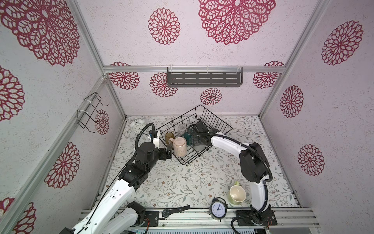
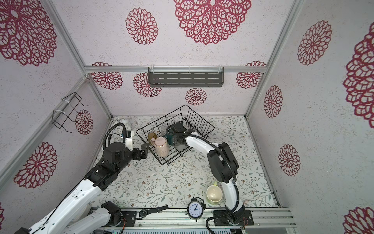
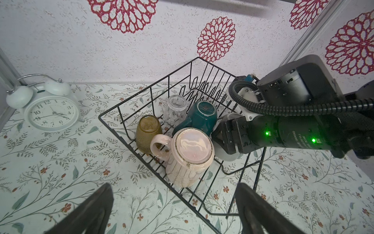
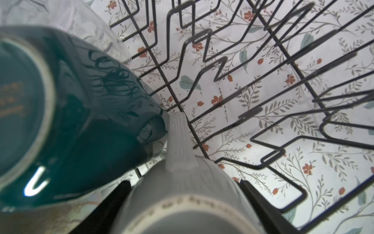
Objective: Load cups into a dish rack
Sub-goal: Place the cup upside down at the dish rack.
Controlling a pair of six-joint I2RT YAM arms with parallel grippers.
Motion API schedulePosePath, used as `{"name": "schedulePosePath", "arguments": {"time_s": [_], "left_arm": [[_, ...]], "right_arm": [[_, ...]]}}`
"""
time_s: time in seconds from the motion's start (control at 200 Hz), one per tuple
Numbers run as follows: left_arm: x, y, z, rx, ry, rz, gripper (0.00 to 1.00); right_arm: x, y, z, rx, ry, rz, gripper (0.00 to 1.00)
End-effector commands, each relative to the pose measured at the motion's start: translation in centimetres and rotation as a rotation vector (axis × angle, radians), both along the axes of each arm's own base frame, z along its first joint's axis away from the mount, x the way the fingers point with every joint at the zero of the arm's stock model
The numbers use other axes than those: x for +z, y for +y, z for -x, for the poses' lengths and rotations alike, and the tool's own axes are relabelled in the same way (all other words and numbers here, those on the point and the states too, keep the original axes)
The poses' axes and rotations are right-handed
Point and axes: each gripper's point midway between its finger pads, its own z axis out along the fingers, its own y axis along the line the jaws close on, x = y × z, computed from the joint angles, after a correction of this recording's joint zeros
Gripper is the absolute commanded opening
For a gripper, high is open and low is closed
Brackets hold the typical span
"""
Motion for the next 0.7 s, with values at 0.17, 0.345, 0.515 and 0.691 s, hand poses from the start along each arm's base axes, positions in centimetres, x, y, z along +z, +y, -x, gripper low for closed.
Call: {"name": "schedulePosePath", "arguments": {"time_s": [0.17,0.345,0.515,0.691], "left_arm": [[1.2,0.2,0.0,0.001,-0.022,0.010,0.97],[0.8,0.3,0.2,0.004,-0.021,0.018,0.97],[0.7,0.5,0.5,0.009,-0.023,0.028,0.97],[1.2,0.6,0.7,0.009,-0.024,0.026,0.97]], "right_arm": [[1.5,0.2,-0.5,-0.008,-0.080,-0.018,0.72],[1.2,0.1,-0.5,-0.007,-0.069,0.001,0.75],[1.0,-0.4,0.0,-0.002,-0.065,0.038,0.76],[0.9,-0.9,0.5,0.001,-0.051,0.077,0.78]]}}
